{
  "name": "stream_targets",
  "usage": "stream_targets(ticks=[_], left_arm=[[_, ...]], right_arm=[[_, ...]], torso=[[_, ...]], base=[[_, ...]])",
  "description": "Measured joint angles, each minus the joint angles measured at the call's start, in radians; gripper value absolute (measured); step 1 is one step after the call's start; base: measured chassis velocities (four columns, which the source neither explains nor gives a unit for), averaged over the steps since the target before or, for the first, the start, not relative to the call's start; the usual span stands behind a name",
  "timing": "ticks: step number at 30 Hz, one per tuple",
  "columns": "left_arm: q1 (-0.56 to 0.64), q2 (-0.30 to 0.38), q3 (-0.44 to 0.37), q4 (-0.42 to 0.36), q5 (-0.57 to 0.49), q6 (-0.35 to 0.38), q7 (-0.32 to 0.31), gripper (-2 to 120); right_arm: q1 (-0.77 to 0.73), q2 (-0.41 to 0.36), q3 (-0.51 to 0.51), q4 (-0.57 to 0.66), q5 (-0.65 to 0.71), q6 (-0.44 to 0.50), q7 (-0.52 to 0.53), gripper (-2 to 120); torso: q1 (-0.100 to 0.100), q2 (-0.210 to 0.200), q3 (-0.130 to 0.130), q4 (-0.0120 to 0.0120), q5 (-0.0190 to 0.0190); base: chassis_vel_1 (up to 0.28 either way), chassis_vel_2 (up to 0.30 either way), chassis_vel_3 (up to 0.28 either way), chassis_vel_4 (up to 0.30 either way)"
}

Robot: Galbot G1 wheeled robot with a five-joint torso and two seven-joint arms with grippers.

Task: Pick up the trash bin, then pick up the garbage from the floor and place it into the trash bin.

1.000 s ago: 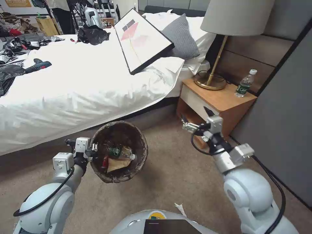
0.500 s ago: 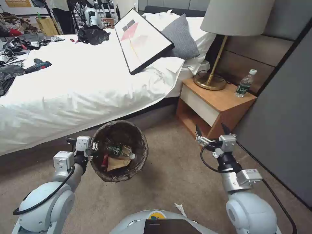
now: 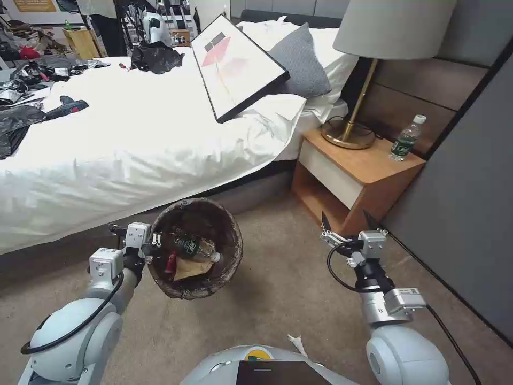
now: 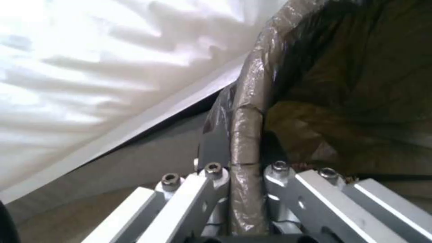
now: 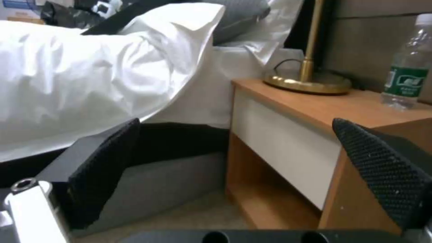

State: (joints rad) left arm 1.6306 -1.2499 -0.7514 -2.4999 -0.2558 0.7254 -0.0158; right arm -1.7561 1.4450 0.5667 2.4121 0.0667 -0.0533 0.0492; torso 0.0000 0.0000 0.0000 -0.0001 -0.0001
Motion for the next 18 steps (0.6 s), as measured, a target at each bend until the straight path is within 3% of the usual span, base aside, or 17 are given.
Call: stream_targets(ticks=[18], left_arm=[[-0.002, -0.006, -0.002, 0.000, -0.003, -0.006, 0.003, 3]], right_arm=[[0.009, 0.016, -0.005, -0.015, -0.004, -0.001, 0.014, 100]], torso=[[0.000, 0.000, 0.000, 0.0001, 0.0000]], base=[[0.058, 0.058, 0.053, 0.059]])
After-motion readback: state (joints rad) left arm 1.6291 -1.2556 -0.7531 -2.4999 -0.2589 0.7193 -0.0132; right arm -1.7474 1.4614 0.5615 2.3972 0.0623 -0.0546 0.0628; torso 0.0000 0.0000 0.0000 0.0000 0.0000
